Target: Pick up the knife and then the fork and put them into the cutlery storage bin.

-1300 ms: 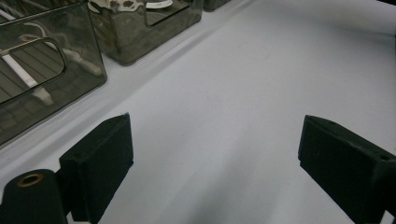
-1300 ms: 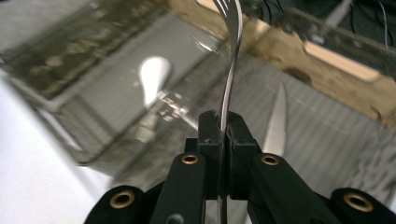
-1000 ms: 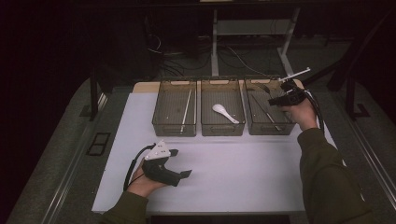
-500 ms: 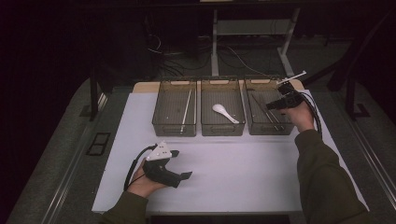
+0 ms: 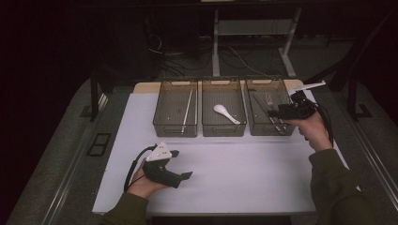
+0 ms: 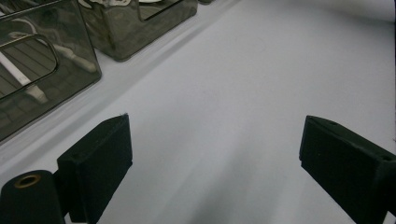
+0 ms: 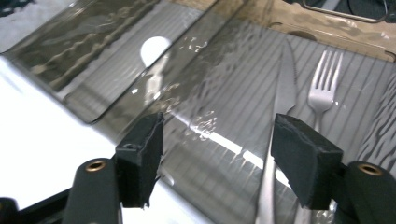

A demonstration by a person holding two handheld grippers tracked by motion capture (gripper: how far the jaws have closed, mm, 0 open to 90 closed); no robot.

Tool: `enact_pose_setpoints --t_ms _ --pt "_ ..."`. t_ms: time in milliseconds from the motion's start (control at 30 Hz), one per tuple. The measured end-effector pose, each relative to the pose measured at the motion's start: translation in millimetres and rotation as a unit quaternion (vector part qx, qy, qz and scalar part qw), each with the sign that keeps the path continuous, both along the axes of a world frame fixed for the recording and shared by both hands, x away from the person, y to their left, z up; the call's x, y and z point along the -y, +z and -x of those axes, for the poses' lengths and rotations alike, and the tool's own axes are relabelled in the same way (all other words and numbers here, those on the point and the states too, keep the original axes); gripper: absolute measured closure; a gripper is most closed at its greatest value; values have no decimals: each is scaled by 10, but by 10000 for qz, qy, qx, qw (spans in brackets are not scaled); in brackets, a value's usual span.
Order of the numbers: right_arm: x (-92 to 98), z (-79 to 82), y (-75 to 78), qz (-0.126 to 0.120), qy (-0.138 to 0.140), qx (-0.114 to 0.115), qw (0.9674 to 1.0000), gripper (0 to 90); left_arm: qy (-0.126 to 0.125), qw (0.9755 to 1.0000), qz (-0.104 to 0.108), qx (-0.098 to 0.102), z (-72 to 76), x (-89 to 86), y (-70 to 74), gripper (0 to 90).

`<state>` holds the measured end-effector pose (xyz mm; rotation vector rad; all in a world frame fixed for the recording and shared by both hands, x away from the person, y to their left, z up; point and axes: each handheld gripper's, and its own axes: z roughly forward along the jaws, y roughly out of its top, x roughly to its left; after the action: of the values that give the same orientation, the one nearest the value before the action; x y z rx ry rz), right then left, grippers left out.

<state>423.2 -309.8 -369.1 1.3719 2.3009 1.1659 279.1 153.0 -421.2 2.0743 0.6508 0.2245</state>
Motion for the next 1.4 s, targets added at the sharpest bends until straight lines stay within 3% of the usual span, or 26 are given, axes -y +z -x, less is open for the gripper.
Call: enact_pose_setpoints --t_ms 300,467,633,933,1133,1400 --pt "-68 518 -69 -362 418 430 9975 262 16 10000 3 -12 -8 -29 -7 87" --pt "-159 792 -114 -248 553 736 9954 217 -5 10000 14 -11 -2 -35 -5 87" --pt "-216 1060 -208 -205 635 870 9940 199 -47 10000 9 -11 2 -45 1 88" --pt "-206 1348 -438 -269 588 988 9930 179 -54 10000 0 -1 8 -50 5 87" --pt "-107 1486 -564 -359 462 936 9939 179 -48 10000 45 -8 9 -51 2 87" --pt "4 1591 -685 -325 498 813 9949 179 -44 10000 63 -1 12 -50 4 87"
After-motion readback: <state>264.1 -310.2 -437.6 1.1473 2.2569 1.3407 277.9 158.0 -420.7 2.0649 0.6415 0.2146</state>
